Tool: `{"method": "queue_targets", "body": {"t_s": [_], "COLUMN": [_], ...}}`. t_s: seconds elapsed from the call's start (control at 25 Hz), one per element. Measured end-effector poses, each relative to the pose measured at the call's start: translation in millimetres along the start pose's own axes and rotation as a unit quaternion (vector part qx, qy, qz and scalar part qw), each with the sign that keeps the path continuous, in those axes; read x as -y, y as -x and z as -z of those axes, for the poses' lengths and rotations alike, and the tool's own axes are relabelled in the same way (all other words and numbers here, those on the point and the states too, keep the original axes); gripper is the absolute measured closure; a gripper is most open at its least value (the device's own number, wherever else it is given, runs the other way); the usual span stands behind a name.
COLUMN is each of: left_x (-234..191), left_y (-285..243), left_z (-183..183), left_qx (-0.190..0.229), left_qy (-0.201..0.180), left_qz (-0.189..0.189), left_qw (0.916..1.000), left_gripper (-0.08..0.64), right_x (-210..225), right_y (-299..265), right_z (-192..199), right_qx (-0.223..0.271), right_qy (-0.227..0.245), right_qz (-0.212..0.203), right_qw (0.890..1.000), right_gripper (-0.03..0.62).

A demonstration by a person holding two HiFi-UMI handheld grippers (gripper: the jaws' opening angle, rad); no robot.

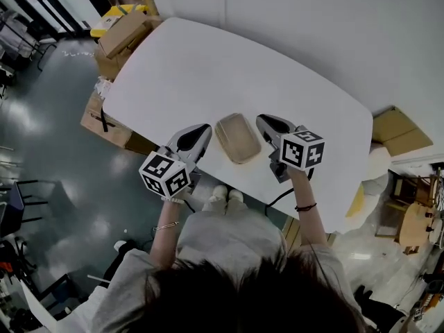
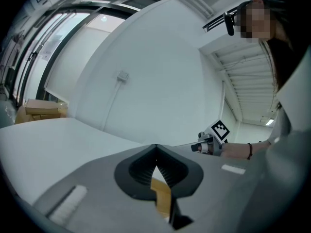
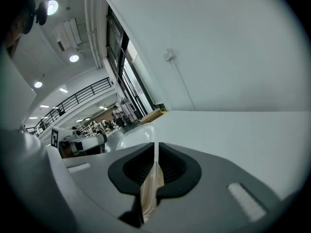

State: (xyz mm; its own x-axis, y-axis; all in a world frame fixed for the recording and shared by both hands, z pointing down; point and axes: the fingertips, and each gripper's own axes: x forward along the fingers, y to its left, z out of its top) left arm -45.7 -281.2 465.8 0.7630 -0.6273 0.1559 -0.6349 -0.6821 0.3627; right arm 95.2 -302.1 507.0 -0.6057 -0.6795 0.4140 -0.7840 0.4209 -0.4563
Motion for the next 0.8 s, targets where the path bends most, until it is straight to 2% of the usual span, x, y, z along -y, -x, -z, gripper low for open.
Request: {"method": "queue_targets", "body": {"t_s": [0.28,0.8], "left_x": [18,43], "left_y": [13,24], "left_z": [-15,-44], "left_qx": [0.02,0.063], "left_qy": [-0.006,-0.021], "left_qz": [0.01,0.024], "left_qw": [0.9997,0.9975], "left_gripper": [0.565,0.565], "right_x": [-15,-26], "right_y": [25,70], "right_z": [-20,-46], "right_qx": [0.03,0.092], "right_qy": [0.011,0.003], "right_qz": [-0.014,-0.038], "right_qw": [0.999,0.995], "right_gripper": [0.551,0.551]}}
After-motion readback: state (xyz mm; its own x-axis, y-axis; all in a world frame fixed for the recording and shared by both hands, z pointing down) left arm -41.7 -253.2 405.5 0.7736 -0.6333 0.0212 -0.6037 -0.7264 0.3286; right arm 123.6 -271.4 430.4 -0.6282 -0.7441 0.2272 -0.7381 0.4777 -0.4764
